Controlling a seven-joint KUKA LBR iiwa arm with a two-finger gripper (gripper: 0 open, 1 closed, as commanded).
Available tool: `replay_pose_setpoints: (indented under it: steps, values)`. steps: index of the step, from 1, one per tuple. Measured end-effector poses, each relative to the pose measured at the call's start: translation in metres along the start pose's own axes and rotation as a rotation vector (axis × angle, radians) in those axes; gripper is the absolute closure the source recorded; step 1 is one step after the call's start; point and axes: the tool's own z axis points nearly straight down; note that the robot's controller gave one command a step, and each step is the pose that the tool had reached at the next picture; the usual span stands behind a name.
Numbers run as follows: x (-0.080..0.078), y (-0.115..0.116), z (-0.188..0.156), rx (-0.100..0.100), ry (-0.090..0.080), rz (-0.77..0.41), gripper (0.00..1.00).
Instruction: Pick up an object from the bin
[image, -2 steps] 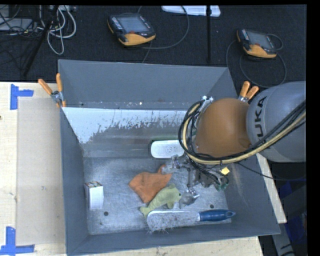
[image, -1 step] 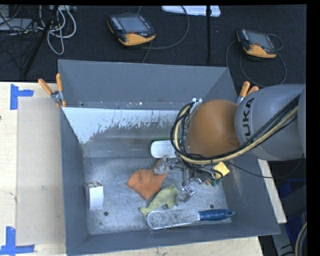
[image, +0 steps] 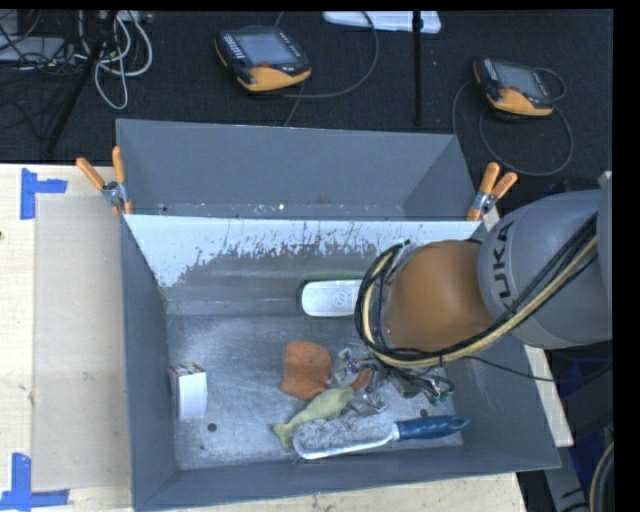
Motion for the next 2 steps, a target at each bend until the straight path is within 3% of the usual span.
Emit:
replay_pose_setpoints:
  steps: [2]
  values:
    - [0.0008, 0.0005, -0.0024, -0.004, 0.011, -0.001, 1.0]
